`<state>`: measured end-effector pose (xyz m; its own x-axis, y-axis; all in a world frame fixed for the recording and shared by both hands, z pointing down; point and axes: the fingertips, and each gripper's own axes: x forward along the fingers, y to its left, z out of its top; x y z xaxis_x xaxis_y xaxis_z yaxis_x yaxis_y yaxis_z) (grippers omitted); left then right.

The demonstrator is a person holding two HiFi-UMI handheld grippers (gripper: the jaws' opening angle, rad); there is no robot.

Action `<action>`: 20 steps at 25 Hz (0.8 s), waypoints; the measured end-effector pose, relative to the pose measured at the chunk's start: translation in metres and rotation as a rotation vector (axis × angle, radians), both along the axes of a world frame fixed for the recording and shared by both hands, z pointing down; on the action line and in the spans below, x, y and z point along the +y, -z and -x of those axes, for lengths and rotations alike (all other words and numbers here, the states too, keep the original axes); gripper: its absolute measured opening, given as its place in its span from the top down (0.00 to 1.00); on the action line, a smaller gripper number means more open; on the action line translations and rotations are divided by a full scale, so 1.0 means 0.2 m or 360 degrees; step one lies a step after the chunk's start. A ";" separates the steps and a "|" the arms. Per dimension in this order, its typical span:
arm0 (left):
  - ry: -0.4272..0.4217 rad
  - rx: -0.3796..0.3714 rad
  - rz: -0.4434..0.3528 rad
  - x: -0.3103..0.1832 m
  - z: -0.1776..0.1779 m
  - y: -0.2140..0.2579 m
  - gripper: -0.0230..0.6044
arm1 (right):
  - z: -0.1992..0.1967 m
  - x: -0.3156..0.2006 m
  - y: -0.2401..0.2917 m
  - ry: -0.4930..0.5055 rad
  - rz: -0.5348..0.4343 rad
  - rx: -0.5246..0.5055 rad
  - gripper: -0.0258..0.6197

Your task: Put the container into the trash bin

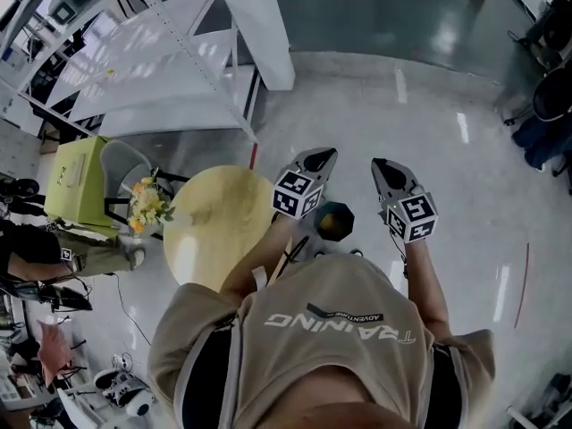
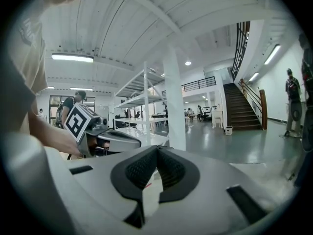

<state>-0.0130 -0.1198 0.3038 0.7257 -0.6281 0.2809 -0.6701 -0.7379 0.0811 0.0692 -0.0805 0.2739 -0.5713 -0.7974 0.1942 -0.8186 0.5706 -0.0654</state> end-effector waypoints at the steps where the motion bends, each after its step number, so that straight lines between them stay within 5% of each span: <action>1: 0.0003 0.0009 -0.0024 0.00 0.00 0.03 0.95 | 0.00 -0.01 0.02 -0.0008 -0.0017 -0.0010 0.96; 11: 0.0098 0.0061 -0.0183 0.06 0.04 0.14 0.95 | 0.03 0.02 0.07 -0.0009 -0.0075 -0.0074 0.96; 20: 0.0133 0.0071 -0.0182 0.11 0.04 0.17 0.95 | -0.02 0.06 0.09 -0.0010 -0.0091 -0.0057 0.96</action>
